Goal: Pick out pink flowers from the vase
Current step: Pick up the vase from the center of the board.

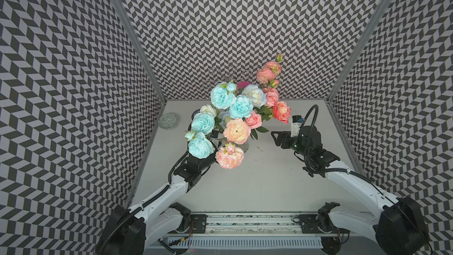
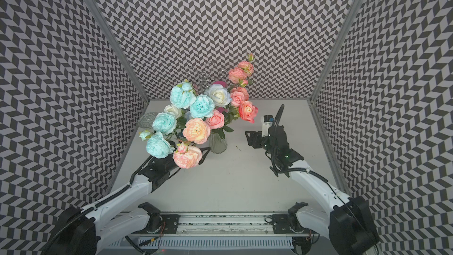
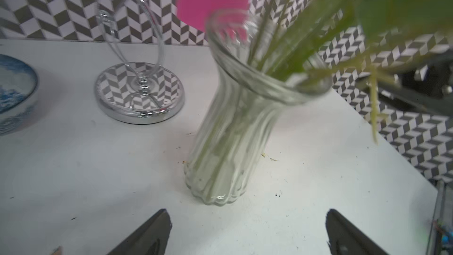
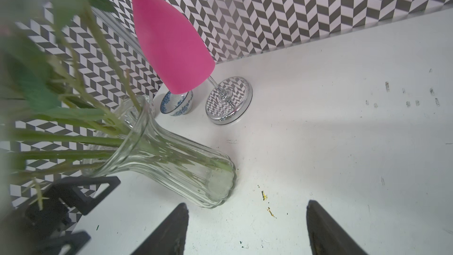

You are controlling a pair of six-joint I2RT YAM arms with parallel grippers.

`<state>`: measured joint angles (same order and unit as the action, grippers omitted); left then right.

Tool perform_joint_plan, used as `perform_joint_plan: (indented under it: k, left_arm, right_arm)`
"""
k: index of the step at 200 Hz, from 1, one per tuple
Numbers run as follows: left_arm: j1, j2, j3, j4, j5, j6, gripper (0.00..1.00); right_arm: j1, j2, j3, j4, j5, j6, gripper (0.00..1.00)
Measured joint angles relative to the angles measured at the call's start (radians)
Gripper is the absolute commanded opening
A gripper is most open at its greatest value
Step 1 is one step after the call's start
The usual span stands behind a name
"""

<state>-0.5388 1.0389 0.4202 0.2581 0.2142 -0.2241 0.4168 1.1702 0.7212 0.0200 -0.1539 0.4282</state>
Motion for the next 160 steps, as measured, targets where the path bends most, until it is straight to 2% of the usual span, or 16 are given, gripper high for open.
perform_joint_plan:
  k: [12,26,55,88,160]
  left_arm:
    - [-0.063,0.033,-0.039,0.069,-0.052,0.032,1.00]
    - [-0.095,0.069,-0.059,0.152,-0.113,0.057,1.00]
    - [-0.097,0.107,-0.070,0.354,-0.209,0.087,1.00]
    - [-0.115,0.162,-0.079,0.581,-0.264,0.131,1.00]
    - [-0.129,0.389,-0.051,0.849,-0.365,0.190,1.00]
  right_arm:
    - [0.000,0.029,0.026,-0.012,-0.018,-0.002,0.75]
    - [0.000,0.060,0.062,-0.025,-0.047,-0.009,0.75]
    - [0.000,0.092,0.107,-0.045,-0.108,-0.022,0.74]
    - [0.000,0.106,0.114,-0.067,-0.147,-0.019,0.74]
    - [-0.001,0.114,0.127,-0.134,-0.176,-0.026,0.74]
